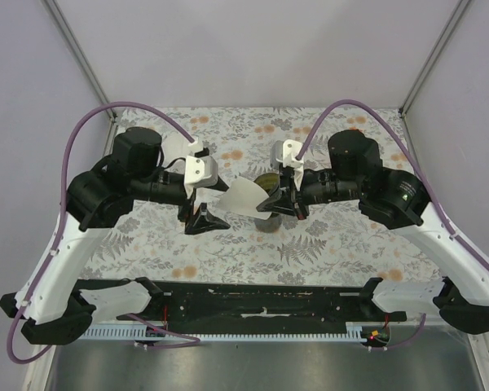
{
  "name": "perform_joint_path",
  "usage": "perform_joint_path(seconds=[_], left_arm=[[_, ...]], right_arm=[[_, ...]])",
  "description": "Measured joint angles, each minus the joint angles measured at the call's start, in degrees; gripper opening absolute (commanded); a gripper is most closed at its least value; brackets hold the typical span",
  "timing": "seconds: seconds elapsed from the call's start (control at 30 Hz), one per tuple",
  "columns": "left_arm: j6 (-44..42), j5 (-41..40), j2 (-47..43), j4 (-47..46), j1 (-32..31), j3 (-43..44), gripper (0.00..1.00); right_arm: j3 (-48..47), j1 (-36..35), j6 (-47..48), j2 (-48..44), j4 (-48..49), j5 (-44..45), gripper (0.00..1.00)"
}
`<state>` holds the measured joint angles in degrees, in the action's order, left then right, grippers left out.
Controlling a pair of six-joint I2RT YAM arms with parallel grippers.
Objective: Place the coffee filter in the dripper
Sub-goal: Pick up the coffee filter from the coffee filter holder.
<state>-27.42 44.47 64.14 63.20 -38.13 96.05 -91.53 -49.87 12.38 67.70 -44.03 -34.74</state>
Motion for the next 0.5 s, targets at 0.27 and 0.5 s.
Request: perform_joint_path(seconds=[0.27,0.5], left_arm=[[2.95,0.70,0.79,-2.62,-0.74,-1.75,0.02],[4.13,2.12,-0.02,-3.76,-1.01,-2.47,0.02]], right_arm=[[-1.33,-1.05,0.66,1.95,-0.04,-0.57,0.30],[1.05,-1.01,2.64,-1.86,-0.42,1.60,0.52]])
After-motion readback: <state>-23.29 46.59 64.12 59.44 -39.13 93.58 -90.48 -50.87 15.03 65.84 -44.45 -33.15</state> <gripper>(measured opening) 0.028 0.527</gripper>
